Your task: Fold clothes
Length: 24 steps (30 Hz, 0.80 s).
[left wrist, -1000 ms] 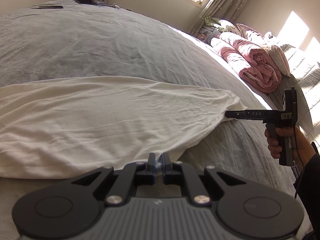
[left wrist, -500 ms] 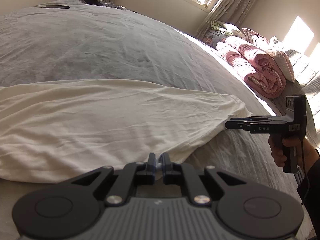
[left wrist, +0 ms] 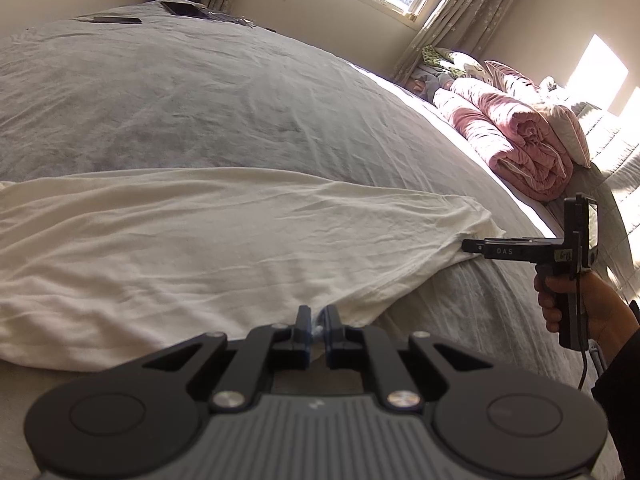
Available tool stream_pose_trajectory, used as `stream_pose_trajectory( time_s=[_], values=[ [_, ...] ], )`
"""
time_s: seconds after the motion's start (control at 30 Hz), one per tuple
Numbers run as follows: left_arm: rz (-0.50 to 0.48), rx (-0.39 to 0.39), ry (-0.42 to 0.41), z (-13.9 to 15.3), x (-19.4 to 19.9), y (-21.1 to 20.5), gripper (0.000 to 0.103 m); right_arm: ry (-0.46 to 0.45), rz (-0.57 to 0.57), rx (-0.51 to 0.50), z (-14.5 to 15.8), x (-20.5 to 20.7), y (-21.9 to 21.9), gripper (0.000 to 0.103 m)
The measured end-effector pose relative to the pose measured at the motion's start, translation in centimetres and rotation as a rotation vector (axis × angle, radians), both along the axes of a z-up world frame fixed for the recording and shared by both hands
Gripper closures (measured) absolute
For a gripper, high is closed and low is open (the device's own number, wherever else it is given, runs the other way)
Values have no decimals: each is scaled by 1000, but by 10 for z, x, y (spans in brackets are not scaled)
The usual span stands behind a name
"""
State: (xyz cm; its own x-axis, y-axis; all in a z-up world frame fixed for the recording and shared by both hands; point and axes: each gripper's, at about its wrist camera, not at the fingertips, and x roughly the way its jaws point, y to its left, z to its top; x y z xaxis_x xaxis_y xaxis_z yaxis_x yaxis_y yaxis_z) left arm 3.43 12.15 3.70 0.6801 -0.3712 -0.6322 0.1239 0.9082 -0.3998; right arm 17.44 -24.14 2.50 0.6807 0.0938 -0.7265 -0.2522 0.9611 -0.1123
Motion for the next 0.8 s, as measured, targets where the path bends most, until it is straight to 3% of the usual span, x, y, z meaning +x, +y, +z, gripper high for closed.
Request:
stream_pose_trajectory(
  time_s=[0.07,0.13,0.33,0.6,0.7,0.8],
  values=[
    [5,-2,-1,0,1,1,97,44,15,18,1,2,2,50],
    [7,-4,-1,0,1,1,97,127,116,82,4,1,5,49],
    [3,-6,-1,1,1,1,97,246,369,6,12,-14,24,49],
    [3,-9,-5,2,0,1,97,174,433,39,17,-14,32,51],
    [7,-12,-11,3,0,1,97,178,505,-7,10,-16,47,46],
    [2,-11,-17,4,-1,0,97,206,571,29,10,-12,59,41]
  ],
)
